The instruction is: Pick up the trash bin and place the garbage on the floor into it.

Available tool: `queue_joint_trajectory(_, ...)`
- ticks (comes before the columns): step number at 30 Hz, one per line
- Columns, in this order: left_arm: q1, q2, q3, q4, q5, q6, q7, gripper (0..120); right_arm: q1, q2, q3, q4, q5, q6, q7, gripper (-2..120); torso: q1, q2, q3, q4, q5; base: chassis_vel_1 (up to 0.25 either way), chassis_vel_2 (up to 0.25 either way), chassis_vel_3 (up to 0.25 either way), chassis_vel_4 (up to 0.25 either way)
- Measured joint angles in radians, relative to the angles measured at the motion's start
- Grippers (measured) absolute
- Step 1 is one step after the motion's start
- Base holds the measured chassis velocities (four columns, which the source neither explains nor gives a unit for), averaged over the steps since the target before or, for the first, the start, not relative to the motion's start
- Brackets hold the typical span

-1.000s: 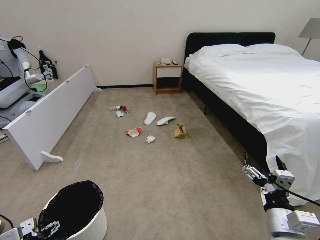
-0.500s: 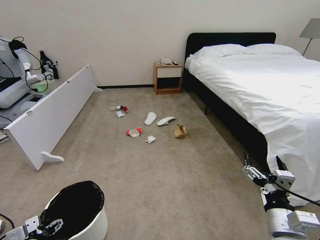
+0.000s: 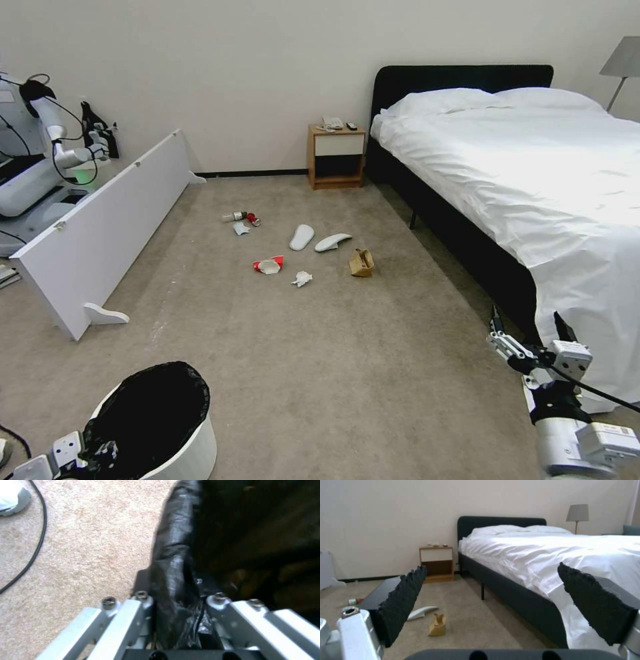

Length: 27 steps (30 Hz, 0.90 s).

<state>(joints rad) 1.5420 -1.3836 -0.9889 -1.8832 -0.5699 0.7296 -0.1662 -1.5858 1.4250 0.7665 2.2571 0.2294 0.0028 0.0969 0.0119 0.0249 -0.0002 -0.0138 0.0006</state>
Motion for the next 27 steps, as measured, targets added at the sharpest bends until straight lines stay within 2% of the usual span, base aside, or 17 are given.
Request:
queue_joint_trajectory(2, -0.004, -0.002, 0.001, 0.010, -0.007, 0.000, 0.002, 10, 0.000, 0.000, 0.003, -0.002, -0.003, 0.002, 0.000, 100, 0.000, 0.000, 0.000, 0.0000, 0.0000, 0.000, 0.000, 0.000, 0.000)
queue_joint_trajectory(12, -0.010, -0.002, 0.001, 0.010, -0.021, 0.001, 0.003, 7, -0.005, -0.002, 0.005, -0.013, -0.034, 0.015, 0.004, 100, 0.000, 0.000, 0.000, 0.0000, -0.0004, 0.000, 0.000, 0.000, 0.000)
queue_joint_trajectory(13, -0.010, -0.006, 0.000, 0.000, -0.030, 0.003, 0.001, 5, -0.009, -0.002, 0.005, -0.017, -0.055, 0.027, 0.007, 100, 0.000, 0.000, 0.000, 0.0000, -0.0015, 0.000, 0.000, 0.000, 0.000)
queue_joint_trajectory(18, 0.002, -0.015, -0.005, -0.034, -0.060, 0.008, -0.007, 3, -0.019, -0.004, 0.008, -0.024, -0.068, 0.048, 0.010, 100, 0.000, 0.000, 0.000, 0.0000, -0.0023, 0.000, 0.000, 0.000, 0.000)
queue_joint_trajectory(20, 0.012, -0.023, -0.010, -0.076, -0.092, 0.015, -0.020, 3, -0.023, -0.007, 0.010, -0.026, -0.070, 0.063, 0.009, 100, 0.000, -0.001, 0.001, -0.0002, -0.0032, 0.000, 0.000, 0.000, 0.000)
queue_joint_trajectory(23, 0.018, -0.026, -0.019, -0.113, -0.116, 0.024, -0.032, 2, -0.025, -0.010, 0.013, -0.026, -0.068, 0.070, 0.009, 100, 0.000, -0.001, 0.001, -0.0004, -0.0034, 0.000, 0.000, 0.000, 0.000)
queue_joint_trajectory(24, 0.022, -0.026, -0.033, -0.143, -0.136, 0.024, -0.042, 2, -0.027, -0.014, 0.015, -0.027, -0.065, 0.076, 0.008, 100, 0.000, -0.001, 0.001, -0.0005, -0.0023, 0.000, 0.000, 0.000, 0.000)
queue_joint_trajectory(27, 0.025, -0.026, -0.044, -0.166, -0.152, 0.023, -0.052, 2, -0.029, -0.017, 0.017, -0.028, -0.060, 0.083, 0.006, 100, 0.000, -0.001, 0.001, -0.0004, -0.0016, 0.000, 0.000, 0.000, 0.000)
